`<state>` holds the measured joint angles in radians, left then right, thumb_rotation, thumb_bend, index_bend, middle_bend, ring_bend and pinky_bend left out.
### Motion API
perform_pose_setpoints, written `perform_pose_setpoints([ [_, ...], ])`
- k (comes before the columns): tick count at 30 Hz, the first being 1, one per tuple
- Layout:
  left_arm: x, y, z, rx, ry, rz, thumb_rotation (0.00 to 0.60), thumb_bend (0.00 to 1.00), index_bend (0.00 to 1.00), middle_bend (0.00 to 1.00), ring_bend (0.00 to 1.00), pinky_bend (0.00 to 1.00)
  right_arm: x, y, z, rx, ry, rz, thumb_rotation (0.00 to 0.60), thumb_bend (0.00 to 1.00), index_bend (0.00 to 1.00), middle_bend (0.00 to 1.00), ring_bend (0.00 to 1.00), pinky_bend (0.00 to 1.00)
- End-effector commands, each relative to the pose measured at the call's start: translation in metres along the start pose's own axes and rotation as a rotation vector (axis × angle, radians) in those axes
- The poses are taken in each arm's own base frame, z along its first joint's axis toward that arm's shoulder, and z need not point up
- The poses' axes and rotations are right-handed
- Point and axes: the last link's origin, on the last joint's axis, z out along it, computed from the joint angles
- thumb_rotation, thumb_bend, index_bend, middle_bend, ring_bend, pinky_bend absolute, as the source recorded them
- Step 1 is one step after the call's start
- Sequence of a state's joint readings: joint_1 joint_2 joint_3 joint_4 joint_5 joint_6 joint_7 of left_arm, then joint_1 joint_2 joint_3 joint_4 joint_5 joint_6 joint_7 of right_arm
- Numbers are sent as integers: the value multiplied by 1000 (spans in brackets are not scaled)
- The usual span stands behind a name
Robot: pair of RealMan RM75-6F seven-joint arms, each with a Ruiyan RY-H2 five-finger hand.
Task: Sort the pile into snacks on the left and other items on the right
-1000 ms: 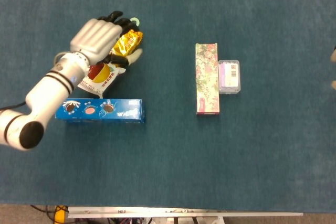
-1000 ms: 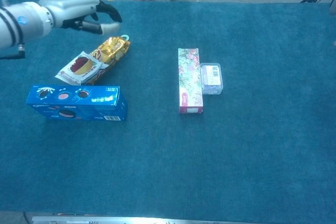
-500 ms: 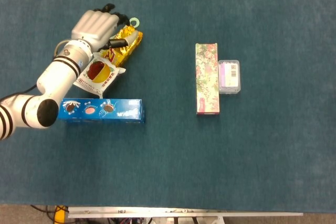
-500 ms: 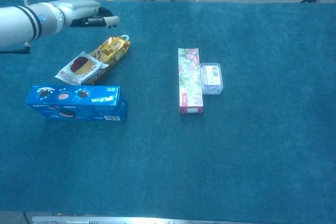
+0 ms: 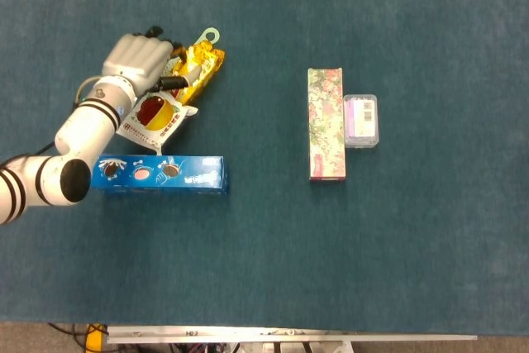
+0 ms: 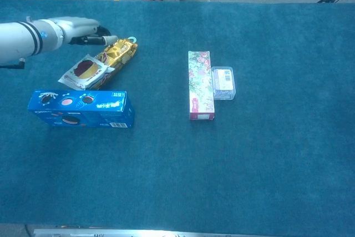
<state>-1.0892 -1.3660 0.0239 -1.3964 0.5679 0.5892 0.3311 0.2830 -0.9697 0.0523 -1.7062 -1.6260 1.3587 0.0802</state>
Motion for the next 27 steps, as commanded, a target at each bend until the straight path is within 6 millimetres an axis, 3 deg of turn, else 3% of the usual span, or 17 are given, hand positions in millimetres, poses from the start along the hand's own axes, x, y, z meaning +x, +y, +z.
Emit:
perform_pose_setpoints([
  [1,-6,10,-4,-37,-38,-19,0,309,229,245,45,169,0,0,-1,-2,1,0,600,10,476,421,350,466],
  [13,-16,38,-39,-187,-141,4,0,309,229,251,53,169,-1,2,-3,-10,-3,3,600,9,476,421,350,466],
  [20,-14,37,-58,-215,-171,7,0,309,229,253,58,169,-1,0,-2,-7,0,4,600,10,476,421,350,466],
  [27,-4,27,-60,-190,-120,-17,0,309,229,254,61,169,-1,0,-2,-7,1,6,600,10,476,421,350,466],
])
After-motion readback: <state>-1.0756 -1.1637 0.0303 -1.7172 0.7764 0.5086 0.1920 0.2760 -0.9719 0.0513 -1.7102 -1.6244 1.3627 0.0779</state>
